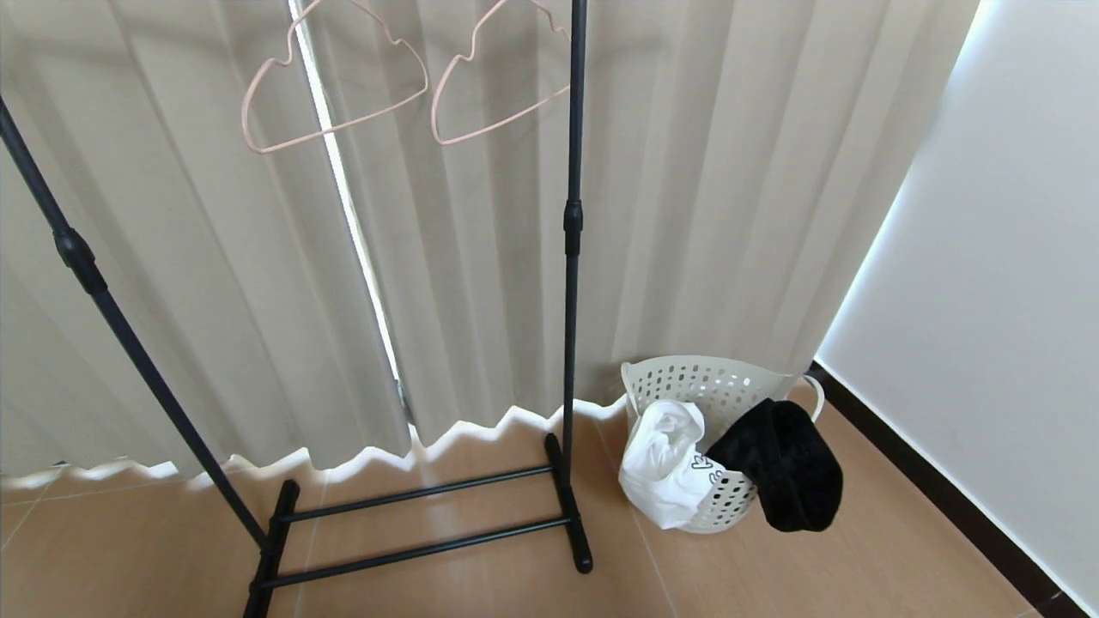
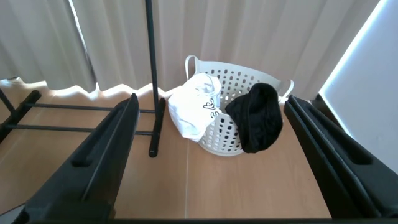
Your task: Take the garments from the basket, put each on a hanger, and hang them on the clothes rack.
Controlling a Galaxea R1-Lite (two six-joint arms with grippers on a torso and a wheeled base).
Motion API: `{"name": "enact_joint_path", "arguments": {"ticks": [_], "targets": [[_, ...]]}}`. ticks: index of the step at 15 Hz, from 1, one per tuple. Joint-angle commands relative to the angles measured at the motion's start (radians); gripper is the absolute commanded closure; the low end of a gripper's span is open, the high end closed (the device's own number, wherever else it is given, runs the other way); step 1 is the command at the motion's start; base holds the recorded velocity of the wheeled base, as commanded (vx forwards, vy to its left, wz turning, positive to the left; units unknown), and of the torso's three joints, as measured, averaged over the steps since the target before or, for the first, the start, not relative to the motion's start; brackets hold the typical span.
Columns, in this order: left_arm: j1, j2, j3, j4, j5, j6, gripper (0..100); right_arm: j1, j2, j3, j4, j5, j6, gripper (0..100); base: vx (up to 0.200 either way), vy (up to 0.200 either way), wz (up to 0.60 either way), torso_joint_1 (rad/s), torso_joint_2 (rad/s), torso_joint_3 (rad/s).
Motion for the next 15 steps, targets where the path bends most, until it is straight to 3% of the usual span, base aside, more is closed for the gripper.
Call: {"name": "enact_joint_path", "arguments": {"ticks": [1,5,10,15], "targets": [[0.000,0.001,0.000,0.000,0.000,0.000,0,0.001,0.000,0.000,0.000,0.000,-0.001,0,0.200,0.000,0.00,-0.002,0.01,0.007],[0.000,0.001,0.000,0.001,0.000,0.001,0,0.001,0.000,0.000,0.000,0.000,-0.001,0,0.200,0.000,0.00,-0.005,0.00,0.004],[0.000,0.001,0.000,0.001,0.000,0.000,0,0.001,0.000,0.000,0.000,0.000,-0.001,0,0.000,0.000,0.00,0.000,0.00,0.000],[0.000,0.001,0.000,0.001,0.000,0.000,0,0.001,0.000,0.000,0.000,0.000,0.001,0,0.200,0.000,0.00,-0.002,0.00,0.005]]}}
